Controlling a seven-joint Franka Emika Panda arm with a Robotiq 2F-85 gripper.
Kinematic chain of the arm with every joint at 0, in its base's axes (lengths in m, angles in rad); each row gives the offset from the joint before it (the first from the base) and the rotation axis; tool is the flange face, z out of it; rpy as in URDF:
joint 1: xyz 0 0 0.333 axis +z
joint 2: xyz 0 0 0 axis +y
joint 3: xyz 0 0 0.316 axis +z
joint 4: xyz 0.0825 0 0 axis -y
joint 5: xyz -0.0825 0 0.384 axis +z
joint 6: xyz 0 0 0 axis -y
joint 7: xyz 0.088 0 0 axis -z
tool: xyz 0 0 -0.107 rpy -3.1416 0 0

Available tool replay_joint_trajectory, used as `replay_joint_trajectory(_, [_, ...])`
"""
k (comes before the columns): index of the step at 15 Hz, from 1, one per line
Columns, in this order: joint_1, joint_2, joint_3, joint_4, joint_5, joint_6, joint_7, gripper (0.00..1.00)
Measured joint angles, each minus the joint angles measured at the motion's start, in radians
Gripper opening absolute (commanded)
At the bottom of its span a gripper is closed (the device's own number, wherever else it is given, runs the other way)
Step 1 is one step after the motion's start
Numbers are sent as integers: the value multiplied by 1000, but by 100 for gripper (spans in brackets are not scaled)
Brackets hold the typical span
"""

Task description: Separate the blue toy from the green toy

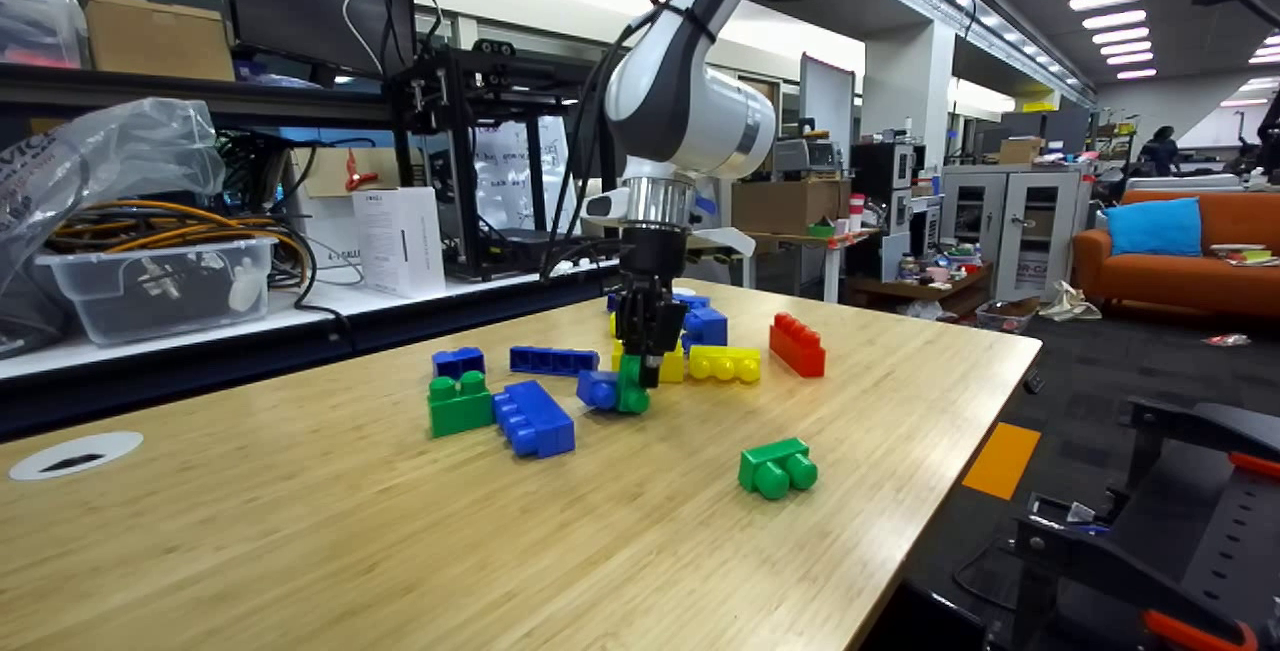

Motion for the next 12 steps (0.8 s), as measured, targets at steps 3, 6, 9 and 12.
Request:
replay_joint_trajectory(3, [2,2,0,0,0,0,1,91])
replay_joint_trajectory(6, [3,3,0,1,0,0,1,100])
replay_joint_trajectory(9, [3,3,0,1,0,0,1,100])
replay_joint_trajectory(12, [3,4,0,1,0,0,1,100])
